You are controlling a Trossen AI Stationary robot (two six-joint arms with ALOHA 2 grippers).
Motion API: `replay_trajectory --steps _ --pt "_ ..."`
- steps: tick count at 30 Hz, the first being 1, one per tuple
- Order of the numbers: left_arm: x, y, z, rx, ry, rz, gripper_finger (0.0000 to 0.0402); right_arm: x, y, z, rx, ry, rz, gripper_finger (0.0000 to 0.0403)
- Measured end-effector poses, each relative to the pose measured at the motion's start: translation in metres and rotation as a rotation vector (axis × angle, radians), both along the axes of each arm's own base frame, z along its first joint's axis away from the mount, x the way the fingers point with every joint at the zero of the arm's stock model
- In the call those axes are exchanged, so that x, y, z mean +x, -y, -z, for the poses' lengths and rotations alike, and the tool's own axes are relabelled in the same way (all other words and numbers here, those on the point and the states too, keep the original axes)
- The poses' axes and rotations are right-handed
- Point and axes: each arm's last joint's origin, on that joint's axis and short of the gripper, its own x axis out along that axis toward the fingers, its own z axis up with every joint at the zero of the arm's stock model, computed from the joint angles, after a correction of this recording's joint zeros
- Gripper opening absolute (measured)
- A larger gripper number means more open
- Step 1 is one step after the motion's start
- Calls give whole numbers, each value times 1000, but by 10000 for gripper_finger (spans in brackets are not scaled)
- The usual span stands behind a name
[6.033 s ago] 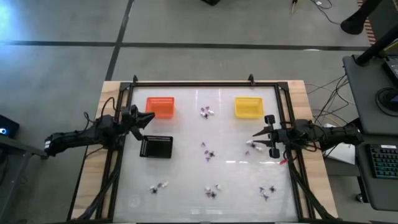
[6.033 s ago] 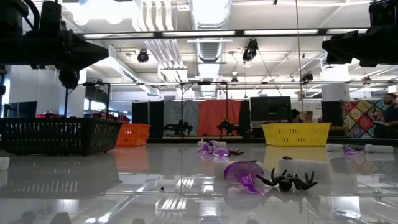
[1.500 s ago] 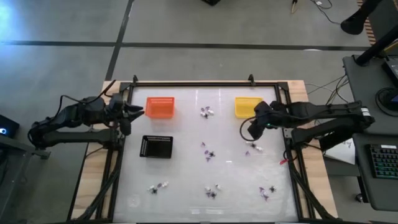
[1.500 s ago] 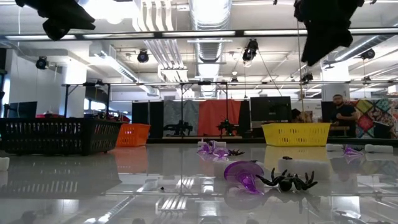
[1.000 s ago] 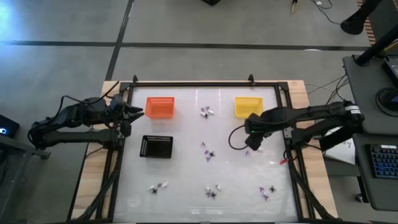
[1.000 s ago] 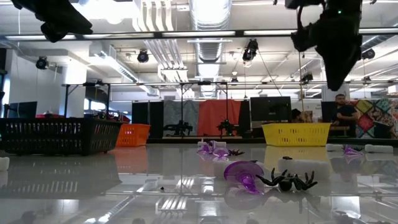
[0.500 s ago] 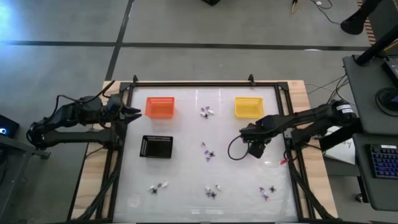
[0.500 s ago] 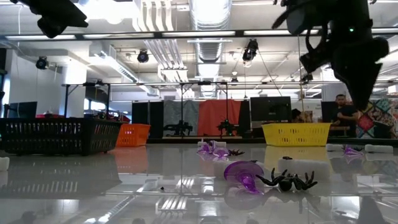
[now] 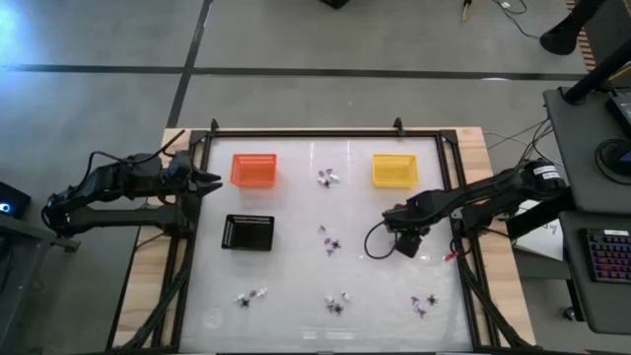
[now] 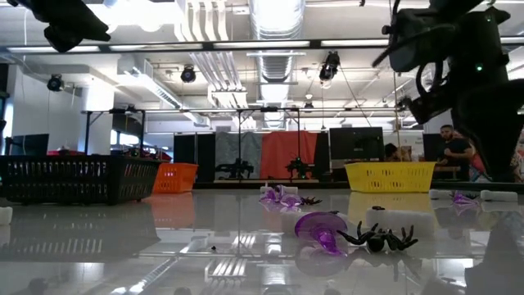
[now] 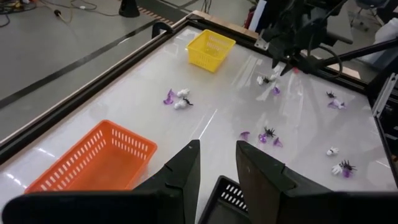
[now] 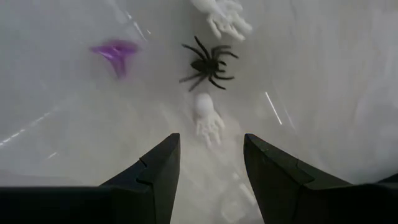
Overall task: Sort Halloween decoration
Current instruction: Put the white skeleton toy into the yellow bin
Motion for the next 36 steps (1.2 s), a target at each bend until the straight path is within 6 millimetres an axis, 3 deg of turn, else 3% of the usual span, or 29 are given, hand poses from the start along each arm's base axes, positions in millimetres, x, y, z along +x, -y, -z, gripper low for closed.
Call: replay_trajectory --steps 16,20,28,36 --pt "0 0 0 0 0 0 86 -17 3 37 -21 32 76 166" --pt "0 0 0 17 -5 8 86 -20 2 41 -11 20 106 135" --pt "0 0 0 19 -7 9 86 -20 2 41 19 15 127 25" --pt "0 0 0 19 -7 9 86 -13 1 31 29 50 156 17"
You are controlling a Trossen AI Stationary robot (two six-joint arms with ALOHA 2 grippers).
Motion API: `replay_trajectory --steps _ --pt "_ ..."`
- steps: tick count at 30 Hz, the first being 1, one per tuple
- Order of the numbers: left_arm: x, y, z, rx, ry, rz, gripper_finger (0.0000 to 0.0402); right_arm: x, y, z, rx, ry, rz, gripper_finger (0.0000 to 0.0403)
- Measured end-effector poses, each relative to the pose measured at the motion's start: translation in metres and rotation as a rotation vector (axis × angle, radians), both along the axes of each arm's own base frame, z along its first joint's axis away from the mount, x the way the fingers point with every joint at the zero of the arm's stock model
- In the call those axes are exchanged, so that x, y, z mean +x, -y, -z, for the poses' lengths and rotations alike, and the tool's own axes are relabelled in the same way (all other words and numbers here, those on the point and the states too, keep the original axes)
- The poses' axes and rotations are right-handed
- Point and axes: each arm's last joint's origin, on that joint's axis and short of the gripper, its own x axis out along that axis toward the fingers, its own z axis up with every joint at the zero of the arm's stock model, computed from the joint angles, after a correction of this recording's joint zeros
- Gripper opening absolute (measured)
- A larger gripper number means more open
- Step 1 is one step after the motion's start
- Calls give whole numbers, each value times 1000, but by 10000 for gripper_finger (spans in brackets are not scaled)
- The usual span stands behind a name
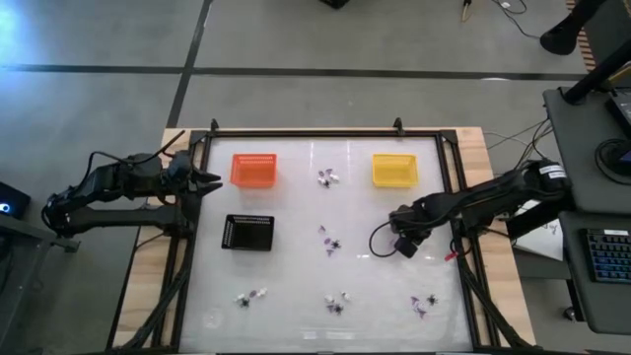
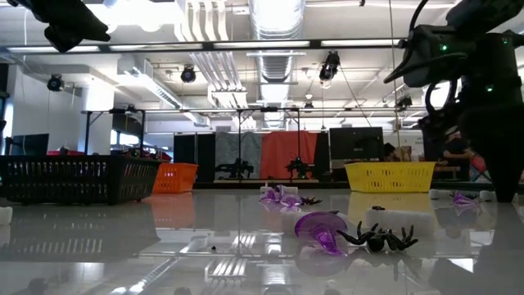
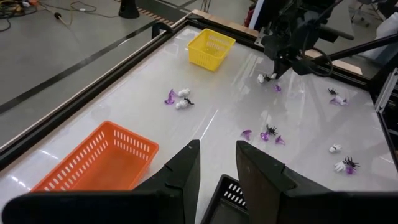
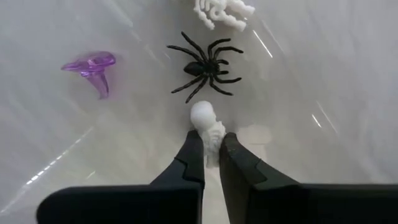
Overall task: Sort Halloween decoration
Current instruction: Put the white skeleton toy into the yellow bin
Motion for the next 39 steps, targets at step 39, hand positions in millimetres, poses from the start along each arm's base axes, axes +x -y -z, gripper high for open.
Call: replay_trajectory --steps 39 --pt "0 0 0 16 -7 8 86 44 58 -87 -224 362 355 11"
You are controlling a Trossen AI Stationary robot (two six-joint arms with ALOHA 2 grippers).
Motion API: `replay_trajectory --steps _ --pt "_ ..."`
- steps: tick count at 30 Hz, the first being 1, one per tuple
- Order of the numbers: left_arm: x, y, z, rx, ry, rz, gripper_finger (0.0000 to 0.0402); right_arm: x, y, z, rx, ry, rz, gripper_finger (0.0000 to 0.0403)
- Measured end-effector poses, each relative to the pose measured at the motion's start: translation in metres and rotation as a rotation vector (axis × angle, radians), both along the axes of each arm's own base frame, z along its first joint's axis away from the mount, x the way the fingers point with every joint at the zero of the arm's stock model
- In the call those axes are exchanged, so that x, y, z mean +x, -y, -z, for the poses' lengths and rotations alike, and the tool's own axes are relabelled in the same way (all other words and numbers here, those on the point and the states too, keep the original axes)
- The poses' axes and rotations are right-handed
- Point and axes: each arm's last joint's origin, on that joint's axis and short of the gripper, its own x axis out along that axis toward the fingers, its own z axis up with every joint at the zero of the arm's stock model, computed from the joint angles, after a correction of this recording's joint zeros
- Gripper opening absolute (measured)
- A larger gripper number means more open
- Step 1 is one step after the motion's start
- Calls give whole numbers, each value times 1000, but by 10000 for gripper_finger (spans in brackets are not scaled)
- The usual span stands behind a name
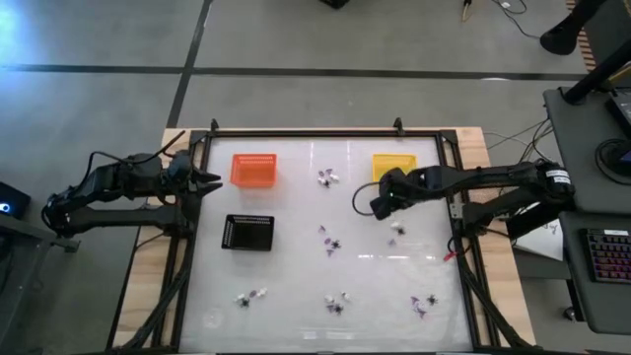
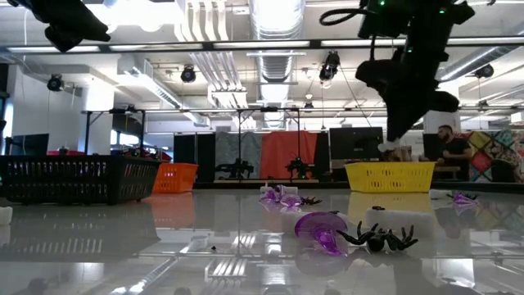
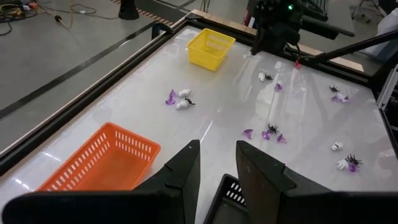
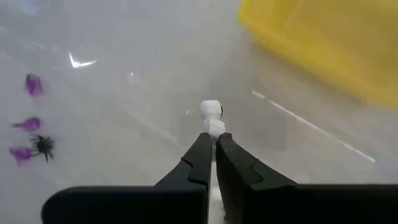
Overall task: Sort Halloween decoration
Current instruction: Put the white skeleton toy into the yellow bin
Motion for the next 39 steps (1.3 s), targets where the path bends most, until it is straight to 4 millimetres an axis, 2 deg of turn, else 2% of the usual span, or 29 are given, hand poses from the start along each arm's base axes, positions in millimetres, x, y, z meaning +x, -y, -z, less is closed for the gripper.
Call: replay_trajectory --steps 10,21,26,39 --pt "-1 0 1 -2 -12 0 86 -5 52 -22 -101 19 46 12" --pt "-1 0 1 -2 -12 0 86 -29 95 -10 -53 -50 117 13" --pt "-1 0 1 -2 -12 0 86 -30 103 -4 -52 -83 148 13" --pt "0 0 1 -1 -12 0 86 -27 105 3 -48 -116 114 13"
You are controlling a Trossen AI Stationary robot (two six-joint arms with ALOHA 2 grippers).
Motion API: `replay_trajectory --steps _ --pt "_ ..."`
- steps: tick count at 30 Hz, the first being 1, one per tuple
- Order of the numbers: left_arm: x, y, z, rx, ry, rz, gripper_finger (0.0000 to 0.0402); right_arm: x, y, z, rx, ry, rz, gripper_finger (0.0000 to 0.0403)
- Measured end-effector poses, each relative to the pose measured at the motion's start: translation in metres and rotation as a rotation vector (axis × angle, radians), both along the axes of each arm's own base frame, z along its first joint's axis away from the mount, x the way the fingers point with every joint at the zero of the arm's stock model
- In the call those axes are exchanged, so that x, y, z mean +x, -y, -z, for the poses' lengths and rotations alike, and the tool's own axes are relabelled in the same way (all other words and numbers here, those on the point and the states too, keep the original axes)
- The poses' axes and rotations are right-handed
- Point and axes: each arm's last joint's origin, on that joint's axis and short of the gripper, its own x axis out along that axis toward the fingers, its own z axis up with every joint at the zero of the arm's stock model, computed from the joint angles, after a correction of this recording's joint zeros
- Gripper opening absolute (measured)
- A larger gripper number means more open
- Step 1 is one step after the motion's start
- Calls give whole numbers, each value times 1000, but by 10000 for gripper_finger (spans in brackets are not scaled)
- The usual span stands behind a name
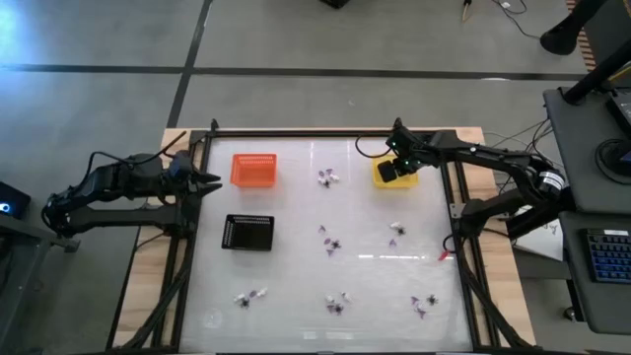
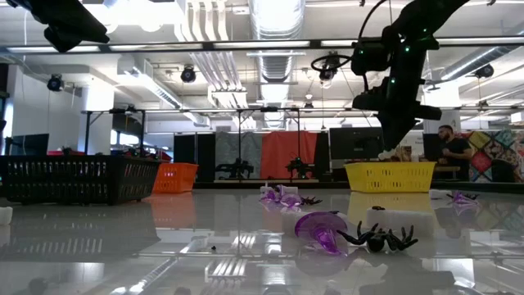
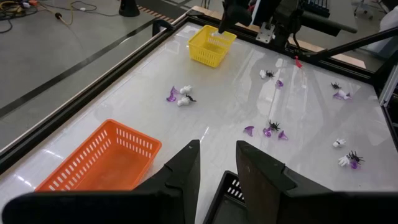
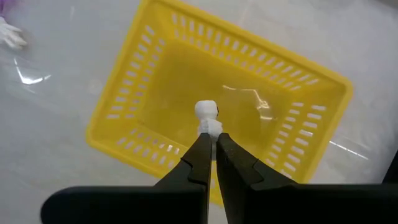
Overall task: Sort Halloween decoration
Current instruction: Put the white skeleton toy into the yellow bin
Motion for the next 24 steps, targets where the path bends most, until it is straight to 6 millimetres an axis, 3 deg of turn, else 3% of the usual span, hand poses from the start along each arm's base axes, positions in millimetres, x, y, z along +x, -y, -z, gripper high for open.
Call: replay_trajectory --steps 17,24 --pt "0 0 0 0 0 0 86 0 1 0 -24 -20 -17 14" --pt "0 0 0 0 1 0 86 0 0 0 -34 -33 -63 68"
